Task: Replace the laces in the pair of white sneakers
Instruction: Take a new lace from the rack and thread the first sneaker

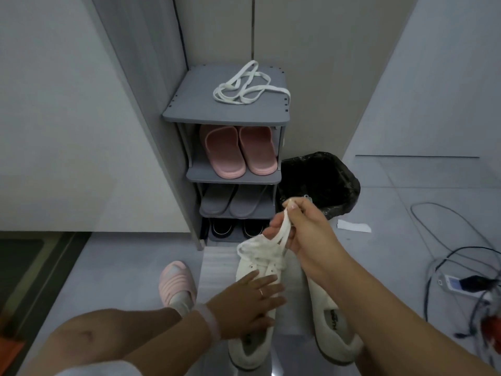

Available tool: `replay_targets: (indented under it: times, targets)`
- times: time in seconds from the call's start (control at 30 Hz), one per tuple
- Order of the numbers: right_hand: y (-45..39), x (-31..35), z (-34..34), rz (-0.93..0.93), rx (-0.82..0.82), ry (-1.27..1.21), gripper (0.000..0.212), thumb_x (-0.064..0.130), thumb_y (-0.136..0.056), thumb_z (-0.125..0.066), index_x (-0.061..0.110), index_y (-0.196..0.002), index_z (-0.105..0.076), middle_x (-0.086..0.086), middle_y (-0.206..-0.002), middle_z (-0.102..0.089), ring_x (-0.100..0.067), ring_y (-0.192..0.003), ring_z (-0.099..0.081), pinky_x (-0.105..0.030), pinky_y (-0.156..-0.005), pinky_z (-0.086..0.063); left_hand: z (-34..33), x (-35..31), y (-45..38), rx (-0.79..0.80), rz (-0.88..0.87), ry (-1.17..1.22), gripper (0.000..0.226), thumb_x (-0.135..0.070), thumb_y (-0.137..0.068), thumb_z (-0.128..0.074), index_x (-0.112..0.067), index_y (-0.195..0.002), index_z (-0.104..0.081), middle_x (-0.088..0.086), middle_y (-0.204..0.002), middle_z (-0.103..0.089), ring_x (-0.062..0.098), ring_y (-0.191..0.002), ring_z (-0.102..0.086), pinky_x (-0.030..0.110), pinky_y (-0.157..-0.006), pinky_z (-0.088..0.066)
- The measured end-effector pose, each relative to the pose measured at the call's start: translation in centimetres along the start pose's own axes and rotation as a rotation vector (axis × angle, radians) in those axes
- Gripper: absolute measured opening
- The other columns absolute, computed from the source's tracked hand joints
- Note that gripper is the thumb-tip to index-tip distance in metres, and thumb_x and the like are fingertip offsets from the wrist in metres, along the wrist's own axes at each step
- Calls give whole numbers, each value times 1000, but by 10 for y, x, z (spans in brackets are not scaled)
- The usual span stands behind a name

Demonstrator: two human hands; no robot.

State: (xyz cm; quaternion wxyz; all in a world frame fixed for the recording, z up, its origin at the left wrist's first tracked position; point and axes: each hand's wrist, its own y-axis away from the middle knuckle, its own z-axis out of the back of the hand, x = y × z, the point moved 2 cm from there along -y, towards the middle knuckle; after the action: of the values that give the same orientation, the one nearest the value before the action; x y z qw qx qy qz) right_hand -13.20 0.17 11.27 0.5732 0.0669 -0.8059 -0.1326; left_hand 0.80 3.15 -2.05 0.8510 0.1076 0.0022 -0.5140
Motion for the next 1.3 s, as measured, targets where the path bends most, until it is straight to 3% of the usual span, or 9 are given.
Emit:
replay_targets:
  times: [0.1,0.4,0.57,0.67,0.77,0.93,1.1,1.23,1.3]
  targets:
    - [9,51,-20,104,23,-64,22,13,-101,-34,12,-84,-48,6,-49,-45,-5,-37,-40,-21,-44,-45,-12,-3,-15,91,64,235,48,-40,-97,-36,-20,-140,-36,1,-154,-21,16,-144,-7,33,-114,10]
    - [44,193,-42,528,178,-313,29,2,-97,-27,14,-73,-38,8,-47,-37,-4,-39,-27,-15,-39,-27,-12,-17,-29,57,151,256,44,-36,-98,-37,-21,-139,-39,-2,-153,-25,12,-143,-12,35,-116,-2]
    - [33,125,-41,317,61,-214,25,11,-102,-30,13,-80,-42,7,-45,-34,-4,-39,-22,-13,-36,-24,39,17,-28,-649,741,1131,35,-18,-82,-68,-27,-103,-42,-6,-71,-54,6,-67,-55,21,-63,-46]
    - [27,100,-40,261,129,-244,24,13,-102,-30,13,-83,-44,8,-46,-37,-3,-37,-26,-13,-35,-28,65,28,-30,-501,580,1000,55,-16,-79,-71,-32,-123,-40,-10,-63,-49,-1,-58,-49,8,-57,-39]
    - [15,76,-24,204,113,-220,23,14,-102,-31,13,-86,-47,7,-49,-39,-3,-37,-28,-14,-36,-30,82,26,-28,-136,332,668,19,-18,-90,-58,0,-88,-65,-8,-67,-51,-2,-62,-50,7,-56,-33]
    - [7,-5,23,85,219,771,26,12,-99,-39,33,-113,-48,3,-59,-45,3,-39,-39,-13,-41,-36,126,47,-4,-472,476,628,22,-16,-91,-54,-5,-76,-65,-2,-65,-60,0,-51,-48,8,-55,-36]
    - [2,-65,18,70,341,901,27,15,-98,-41,26,-74,-45,12,-51,-45,2,-42,-38,-21,-50,-32,132,22,-9,-359,198,573,15,-10,-86,-55,-8,-93,-68,2,-84,-69,11,-77,-61,20,-69,-42]
    - [-9,-62,28,132,184,907,40,7,-96,-42,30,-63,-42,12,-53,-45,6,-42,-44,-11,-48,-31,99,45,1,-548,505,646,13,-12,-88,-56,-14,-101,-52,-2,-81,-63,16,-79,-61,21,-67,-42]
    - [-12,-60,35,131,157,913,37,9,-97,-43,27,-64,-42,11,-55,-46,6,-42,-45,-9,-47,-33,66,51,2,-365,482,457,12,-17,-94,-46,-10,-102,-52,8,-96,-64,23,-92,-60,25,-73,-40]
